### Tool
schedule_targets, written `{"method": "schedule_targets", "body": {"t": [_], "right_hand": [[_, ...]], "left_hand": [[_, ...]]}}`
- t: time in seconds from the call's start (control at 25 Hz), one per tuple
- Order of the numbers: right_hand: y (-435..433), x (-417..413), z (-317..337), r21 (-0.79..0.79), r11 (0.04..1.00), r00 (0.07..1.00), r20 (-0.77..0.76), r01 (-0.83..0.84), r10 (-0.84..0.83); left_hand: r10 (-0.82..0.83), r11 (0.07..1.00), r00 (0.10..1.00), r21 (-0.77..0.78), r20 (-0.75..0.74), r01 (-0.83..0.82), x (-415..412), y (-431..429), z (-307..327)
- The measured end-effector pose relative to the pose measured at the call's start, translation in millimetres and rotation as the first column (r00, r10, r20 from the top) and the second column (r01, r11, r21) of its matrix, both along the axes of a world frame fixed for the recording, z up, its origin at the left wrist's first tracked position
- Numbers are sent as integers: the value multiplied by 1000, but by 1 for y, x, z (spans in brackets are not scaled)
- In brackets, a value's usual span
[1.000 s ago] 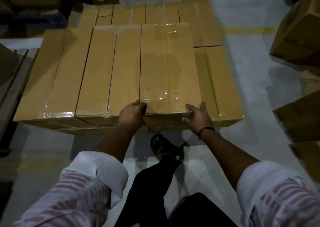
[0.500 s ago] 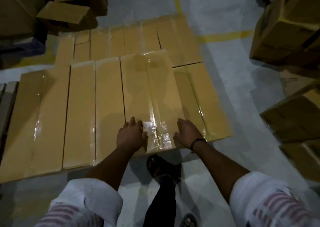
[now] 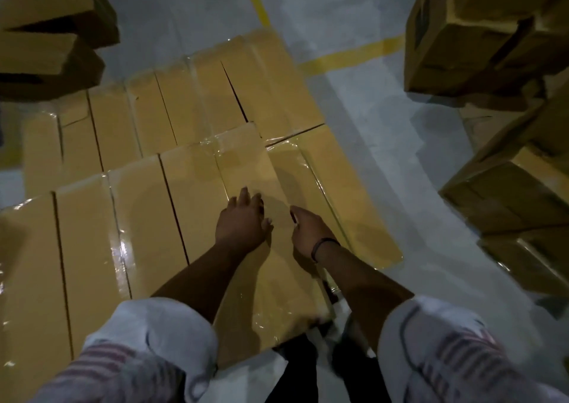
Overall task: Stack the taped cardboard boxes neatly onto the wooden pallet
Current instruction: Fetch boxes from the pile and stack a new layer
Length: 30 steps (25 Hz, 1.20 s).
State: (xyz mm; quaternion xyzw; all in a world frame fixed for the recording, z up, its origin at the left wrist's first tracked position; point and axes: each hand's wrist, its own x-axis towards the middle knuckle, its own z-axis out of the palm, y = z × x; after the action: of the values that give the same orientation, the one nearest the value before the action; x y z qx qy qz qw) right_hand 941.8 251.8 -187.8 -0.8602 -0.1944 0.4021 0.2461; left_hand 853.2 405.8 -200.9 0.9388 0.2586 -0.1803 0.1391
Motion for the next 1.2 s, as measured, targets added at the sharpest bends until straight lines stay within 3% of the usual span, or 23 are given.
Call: {"method": "schedule_targets", "body": {"t": [0.16,0.36,0.68,1.2], "right_hand": [[30,30,-18,24,994,992,-74,105,-103],[60,52,-41,56,996,989,-131,75,-67],[69,62,-52,138,990,988,-153,7,14],[68,67,-57,152,987,983,-167,-46,72]], "left_hand": [[-9,1000,999,-1,-52,9,38,19,-18],[52,999,992,-9,-116,-53,70,23,-32],[148,988,984,-30,-95,-152,78,21,-39],[156,988,985,22,-78,-154,73,17,-36]]}}
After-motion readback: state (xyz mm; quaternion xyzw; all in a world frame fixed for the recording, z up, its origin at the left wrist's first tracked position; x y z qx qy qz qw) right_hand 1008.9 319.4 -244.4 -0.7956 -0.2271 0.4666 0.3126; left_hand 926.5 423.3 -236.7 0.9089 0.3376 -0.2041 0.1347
